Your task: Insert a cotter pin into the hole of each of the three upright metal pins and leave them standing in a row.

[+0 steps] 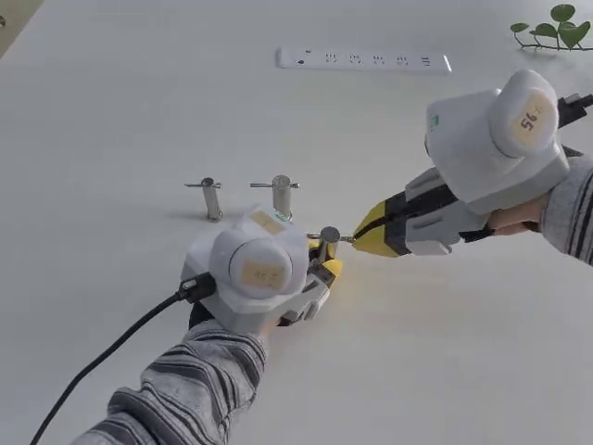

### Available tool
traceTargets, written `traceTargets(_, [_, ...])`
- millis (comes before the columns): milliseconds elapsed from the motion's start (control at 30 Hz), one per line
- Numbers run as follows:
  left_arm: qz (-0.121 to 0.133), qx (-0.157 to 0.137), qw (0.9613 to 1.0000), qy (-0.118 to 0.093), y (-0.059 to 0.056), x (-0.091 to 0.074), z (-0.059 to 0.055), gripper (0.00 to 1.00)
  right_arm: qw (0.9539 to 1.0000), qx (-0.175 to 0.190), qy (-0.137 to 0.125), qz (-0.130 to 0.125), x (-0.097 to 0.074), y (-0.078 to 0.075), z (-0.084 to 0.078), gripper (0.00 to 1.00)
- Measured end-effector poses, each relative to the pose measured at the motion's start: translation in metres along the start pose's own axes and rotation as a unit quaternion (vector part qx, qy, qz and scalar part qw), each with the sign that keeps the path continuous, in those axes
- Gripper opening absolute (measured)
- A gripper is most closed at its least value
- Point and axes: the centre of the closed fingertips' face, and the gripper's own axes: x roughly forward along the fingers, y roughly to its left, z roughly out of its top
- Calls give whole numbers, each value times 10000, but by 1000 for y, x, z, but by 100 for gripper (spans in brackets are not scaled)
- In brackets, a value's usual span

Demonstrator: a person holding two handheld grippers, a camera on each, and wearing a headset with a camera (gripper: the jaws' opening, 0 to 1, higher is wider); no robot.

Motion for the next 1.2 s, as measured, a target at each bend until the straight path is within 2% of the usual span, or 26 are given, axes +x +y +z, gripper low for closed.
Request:
traceTargets(267, [-19, -38, 10000, 7, -1, 0, 0, 10, 9999, 119, -48, 14, 3, 1, 4, 0])
traceTargets(767, [-83, -184, 9998, 78, 0, -1, -2, 11, 9999, -71, -81, -39, 5, 0, 5, 0])
traceTargets(1000, [-30, -9, 9998, 205, 1, -8, -8, 25, 9996, -81, -274, -73, 7, -1, 16, 13])
traceTargets(1067, [-66, -132, 9996, 222, 1, -11, -8, 28, 9995, -64, -307, -70, 10, 0, 20, 15])
traceTargets(1200, [-44, -185, 9996, 205, 4, -15, -5, 34, 9995, -88, -282, -99, 18, 2, 21, 17])
